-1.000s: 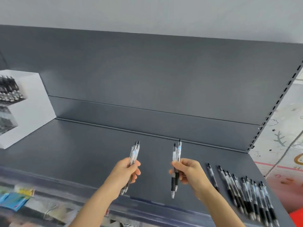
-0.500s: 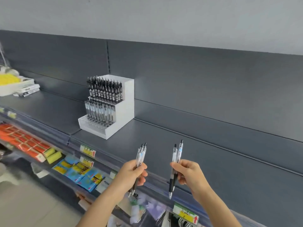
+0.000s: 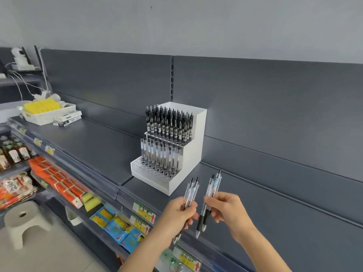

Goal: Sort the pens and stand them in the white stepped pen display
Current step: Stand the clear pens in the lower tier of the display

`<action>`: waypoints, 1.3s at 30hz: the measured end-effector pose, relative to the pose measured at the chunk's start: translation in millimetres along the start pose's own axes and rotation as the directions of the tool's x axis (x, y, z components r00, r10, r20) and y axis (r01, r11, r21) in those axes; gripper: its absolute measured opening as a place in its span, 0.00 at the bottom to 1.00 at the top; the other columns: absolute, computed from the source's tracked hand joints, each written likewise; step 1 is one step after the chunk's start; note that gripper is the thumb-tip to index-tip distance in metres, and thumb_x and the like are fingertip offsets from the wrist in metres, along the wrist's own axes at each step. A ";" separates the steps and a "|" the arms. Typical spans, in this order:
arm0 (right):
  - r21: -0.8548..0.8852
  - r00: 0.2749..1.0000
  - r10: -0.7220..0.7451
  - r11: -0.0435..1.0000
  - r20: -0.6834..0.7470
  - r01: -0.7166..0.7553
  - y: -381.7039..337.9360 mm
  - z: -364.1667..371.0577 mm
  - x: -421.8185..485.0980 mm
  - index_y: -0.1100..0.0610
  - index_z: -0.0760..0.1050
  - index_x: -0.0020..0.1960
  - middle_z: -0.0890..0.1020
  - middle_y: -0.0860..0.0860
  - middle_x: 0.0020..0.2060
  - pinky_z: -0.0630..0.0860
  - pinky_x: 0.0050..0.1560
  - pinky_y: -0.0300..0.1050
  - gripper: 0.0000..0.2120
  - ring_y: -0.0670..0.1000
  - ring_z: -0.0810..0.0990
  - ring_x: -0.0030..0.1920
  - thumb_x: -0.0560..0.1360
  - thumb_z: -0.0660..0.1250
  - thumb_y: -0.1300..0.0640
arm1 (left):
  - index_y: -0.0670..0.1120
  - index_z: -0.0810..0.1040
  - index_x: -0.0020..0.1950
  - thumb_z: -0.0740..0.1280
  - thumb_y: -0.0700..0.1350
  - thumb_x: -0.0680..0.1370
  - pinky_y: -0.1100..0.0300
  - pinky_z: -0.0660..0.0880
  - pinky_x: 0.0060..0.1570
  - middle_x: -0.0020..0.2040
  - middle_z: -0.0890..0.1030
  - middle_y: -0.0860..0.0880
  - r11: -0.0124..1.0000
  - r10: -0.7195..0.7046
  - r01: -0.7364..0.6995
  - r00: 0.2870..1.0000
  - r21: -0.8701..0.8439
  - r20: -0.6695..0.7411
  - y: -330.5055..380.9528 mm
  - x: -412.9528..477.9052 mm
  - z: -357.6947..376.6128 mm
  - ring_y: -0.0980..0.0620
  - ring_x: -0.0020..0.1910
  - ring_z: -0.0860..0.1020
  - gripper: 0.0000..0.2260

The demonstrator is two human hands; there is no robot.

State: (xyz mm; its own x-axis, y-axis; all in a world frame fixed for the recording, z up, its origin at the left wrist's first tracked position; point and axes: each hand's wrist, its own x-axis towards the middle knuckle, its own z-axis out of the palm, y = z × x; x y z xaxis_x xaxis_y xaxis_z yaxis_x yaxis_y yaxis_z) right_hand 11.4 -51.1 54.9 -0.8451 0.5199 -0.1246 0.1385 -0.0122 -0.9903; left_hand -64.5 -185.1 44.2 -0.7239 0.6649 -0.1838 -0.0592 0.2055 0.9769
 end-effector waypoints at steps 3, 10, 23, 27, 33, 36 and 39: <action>0.015 1.000 0.012 1.000 -0.005 -0.012 -5.4 17.4 34.9 0.60 0.69 0.26 0.70 0.54 0.21 0.66 0.25 0.37 0.18 0.47 0.66 0.20 0.73 0.68 0.64 | 0.44 0.75 0.47 0.63 0.38 0.78 0.65 0.69 0.30 0.34 0.75 0.50 0.999 -0.009 0.008 1.000 0.046 0.016 4.5 37.3 -19.9 0.57 0.30 0.72 0.03; -0.040 0.999 0.047 0.998 0.000 -0.047 -18.7 47.8 87.0 0.57 0.75 0.25 0.71 0.53 0.21 0.65 0.24 0.36 0.18 0.47 0.66 0.21 0.74 0.67 0.64 | 0.43 0.77 0.48 0.67 0.38 0.74 0.65 0.70 0.33 0.37 0.73 0.48 0.990 -0.008 -0.006 0.995 0.140 0.095 12.1 92.8 -56.4 0.56 0.32 0.71 0.04; -0.074 0.965 0.044 0.995 -0.258 -0.065 -6.9 72.6 114.5 0.70 0.75 0.47 0.74 0.51 0.25 0.67 0.26 0.39 0.07 0.49 0.69 0.25 0.73 0.68 0.66 | 0.44 0.79 0.42 0.68 0.37 0.74 0.58 0.71 0.41 0.43 0.84 0.42 0.993 -0.019 -0.001 0.985 0.114 0.173 6.5 136.9 -121.9 0.49 0.41 0.76 0.04; -0.099 0.916 -0.030 0.995 -0.399 -0.011 -5.3 93.5 114.4 0.63 0.74 0.48 0.75 0.53 0.27 0.67 0.29 0.43 0.04 0.52 0.68 0.26 0.74 0.67 0.64 | 0.43 0.79 0.45 0.67 0.36 0.75 0.63 0.72 0.38 0.37 0.85 0.49 0.995 -0.027 -0.001 0.962 0.103 0.271 5.5 148.8 -147.8 0.55 0.34 0.76 0.03; -0.213 0.776 -0.171 0.976 -0.608 0.048 -21.0 117.3 115.8 0.52 0.75 0.41 0.80 0.52 0.32 0.74 0.31 0.40 0.10 0.48 0.77 0.32 0.77 0.62 0.64 | 0.42 0.79 0.46 0.67 0.36 0.75 0.67 0.72 0.34 0.38 0.85 0.48 0.995 -0.037 0.000 0.930 0.101 0.365 0.9 161.1 -184.5 0.51 0.37 0.74 0.03; -0.309 0.729 -0.211 0.951 -0.651 -0.001 -31.0 127.6 122.7 0.52 0.74 0.39 0.82 0.52 0.35 0.78 0.40 0.48 0.11 0.53 0.79 0.37 0.76 0.62 0.65 | 0.42 0.80 0.47 0.67 0.37 0.75 0.67 0.72 0.36 0.39 0.85 0.50 0.993 -0.033 -0.013 0.920 0.114 0.391 -3.3 165.9 -202.3 0.51 0.38 0.75 0.04; -0.409 0.721 -0.214 0.907 -0.659 -0.104 -30.8 139.6 133.2 0.62 0.75 0.42 0.82 0.59 0.39 0.76 0.42 0.53 0.06 0.63 0.76 0.40 0.76 0.61 0.64 | 0.42 0.80 0.49 0.66 0.37 0.76 0.68 0.72 0.34 0.38 0.85 0.51 0.992 -0.027 -0.027 0.910 0.125 0.414 -4.9 169.6 -215.7 0.54 0.37 0.76 0.04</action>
State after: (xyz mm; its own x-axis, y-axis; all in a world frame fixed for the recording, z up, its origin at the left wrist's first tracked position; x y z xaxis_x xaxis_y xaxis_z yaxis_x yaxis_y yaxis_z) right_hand -177.5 -100.7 60.2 -0.2993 0.9401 0.1629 0.4248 0.2842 -0.8595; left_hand -335.3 -228.2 31.8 -0.3721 0.8968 -0.2394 0.0468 0.2756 0.9601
